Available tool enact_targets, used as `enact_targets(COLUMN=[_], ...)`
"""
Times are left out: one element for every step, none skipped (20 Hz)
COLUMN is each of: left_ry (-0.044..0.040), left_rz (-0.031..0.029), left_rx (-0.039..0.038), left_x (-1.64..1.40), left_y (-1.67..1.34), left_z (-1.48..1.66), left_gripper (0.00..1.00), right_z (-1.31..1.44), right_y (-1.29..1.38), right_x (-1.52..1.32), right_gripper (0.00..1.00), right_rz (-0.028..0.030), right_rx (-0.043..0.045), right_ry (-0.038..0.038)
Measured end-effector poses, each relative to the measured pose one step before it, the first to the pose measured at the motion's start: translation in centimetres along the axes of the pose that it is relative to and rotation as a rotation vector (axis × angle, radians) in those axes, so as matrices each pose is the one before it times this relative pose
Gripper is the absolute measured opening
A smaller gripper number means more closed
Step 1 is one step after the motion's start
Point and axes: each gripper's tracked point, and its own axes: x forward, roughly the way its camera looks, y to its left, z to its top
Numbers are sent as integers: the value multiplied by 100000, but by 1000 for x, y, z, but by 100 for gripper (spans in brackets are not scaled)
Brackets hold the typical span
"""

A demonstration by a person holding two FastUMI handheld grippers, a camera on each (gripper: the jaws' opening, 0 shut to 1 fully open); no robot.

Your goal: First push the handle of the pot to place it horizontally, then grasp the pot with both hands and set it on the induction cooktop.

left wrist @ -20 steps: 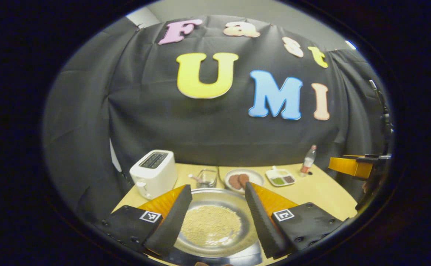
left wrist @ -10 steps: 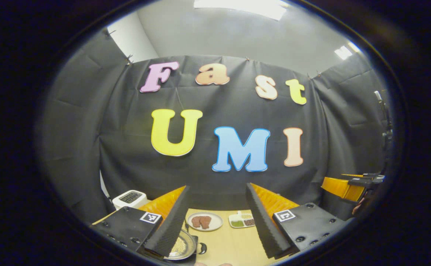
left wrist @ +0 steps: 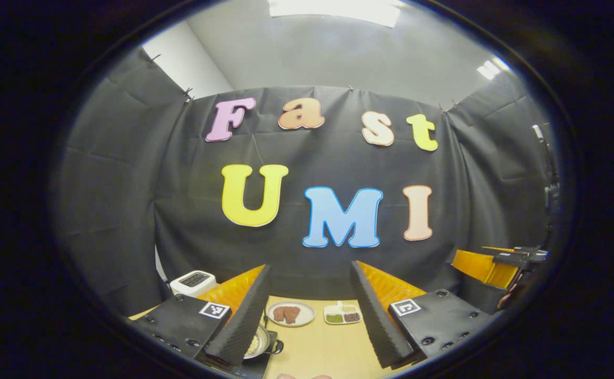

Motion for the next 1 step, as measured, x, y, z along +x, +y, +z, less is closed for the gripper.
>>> enact_targets(left_ry=[-743], left_rz=[-802], left_rx=[-1043], left_x=[-156], left_y=[-109], left_z=[317], left_gripper=[99], right_z=[-247], right_y=[341], right_x=[-131], right_gripper=[87], right_rz=[-436], right_rx=[-312], right_ry=[230])
